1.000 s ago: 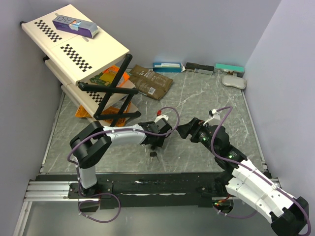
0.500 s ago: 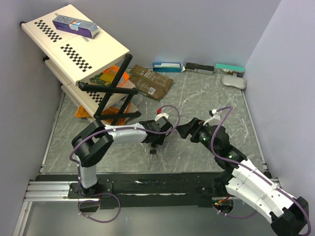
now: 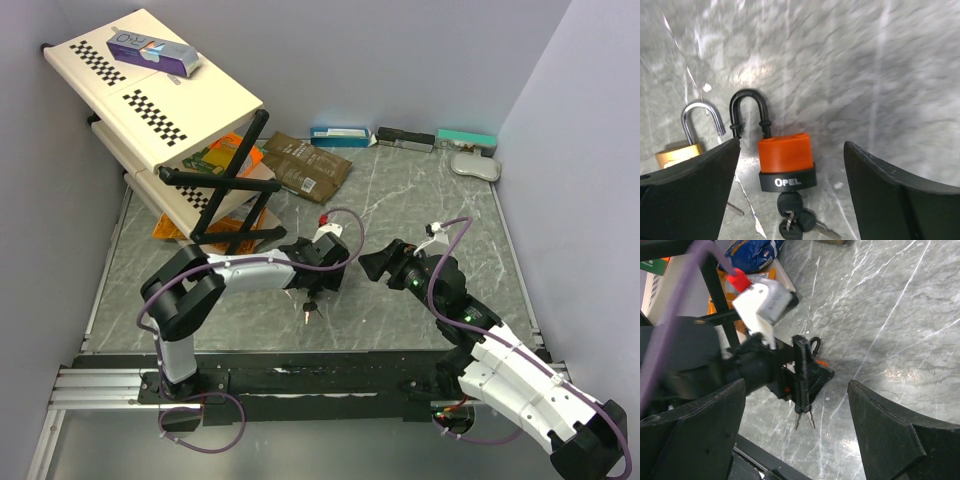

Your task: Unlock with the key

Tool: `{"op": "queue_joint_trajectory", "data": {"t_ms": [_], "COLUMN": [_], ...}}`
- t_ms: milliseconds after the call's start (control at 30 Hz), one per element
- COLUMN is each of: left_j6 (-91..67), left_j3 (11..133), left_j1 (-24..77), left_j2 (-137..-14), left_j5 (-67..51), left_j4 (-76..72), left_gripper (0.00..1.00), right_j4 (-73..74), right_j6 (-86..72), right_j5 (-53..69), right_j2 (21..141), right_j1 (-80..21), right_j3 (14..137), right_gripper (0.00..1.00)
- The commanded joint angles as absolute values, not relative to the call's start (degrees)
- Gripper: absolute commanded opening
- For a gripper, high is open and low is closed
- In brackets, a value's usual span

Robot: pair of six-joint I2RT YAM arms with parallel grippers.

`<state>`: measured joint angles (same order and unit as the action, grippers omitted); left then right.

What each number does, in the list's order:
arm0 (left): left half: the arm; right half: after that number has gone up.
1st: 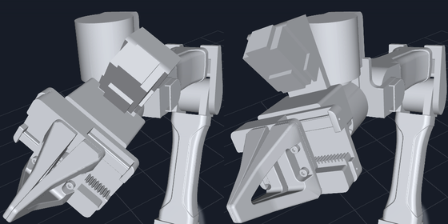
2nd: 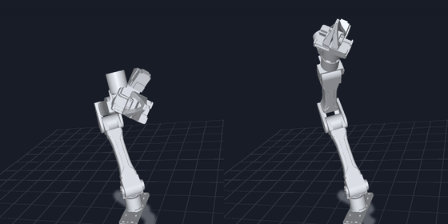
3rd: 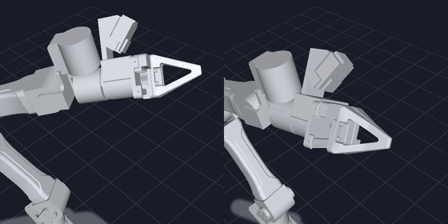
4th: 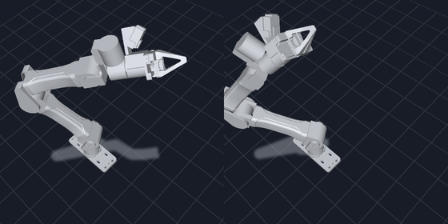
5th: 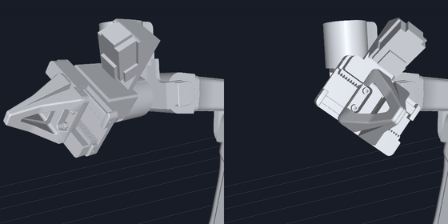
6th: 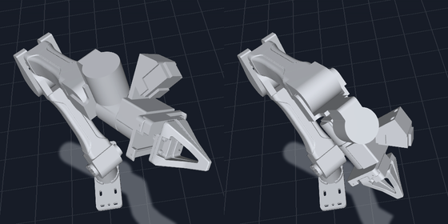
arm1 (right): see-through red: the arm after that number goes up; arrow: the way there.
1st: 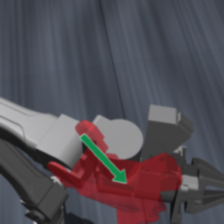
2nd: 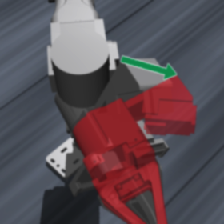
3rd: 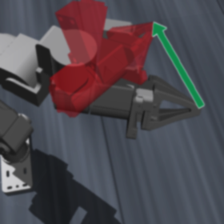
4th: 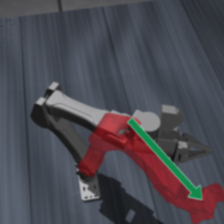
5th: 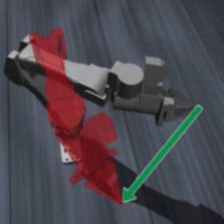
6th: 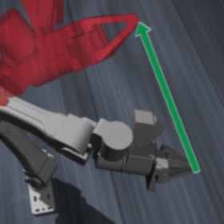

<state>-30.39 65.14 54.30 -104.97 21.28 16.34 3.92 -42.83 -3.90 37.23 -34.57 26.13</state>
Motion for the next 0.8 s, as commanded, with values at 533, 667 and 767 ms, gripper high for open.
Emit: {"op": "queue_joint_trajectory", "data": {"t_ms": [533, 667, 767], "left_j6": [-23.4, -22.1, -21.1], "left_j3": [50.8, 49.3, 49.8], "left_j1": [47.6, 44.8, 44.1], "left_j2": [-77.0, -70.8, -67.3], "left_j5": [4.8, -2.9, -6.4], "left_j4": [-19.1, -20.2, -17.9], "left_gripper": [0.99, 0.99, 0.99], "right_j4": [6.9, 9.4, 9.9], "right_j6": [-34.6, -30.7, -27.0], "right_j5": [4.6, 2.6, 2.6], "right_j2": [37.4, 33.2, 30.5], "right_j1": [-17.8, -17.8, -17.8], "right_j3": [28.7, 30.1, 30.4], "right_gripper": [0.9, 0.9, 0.9]}}
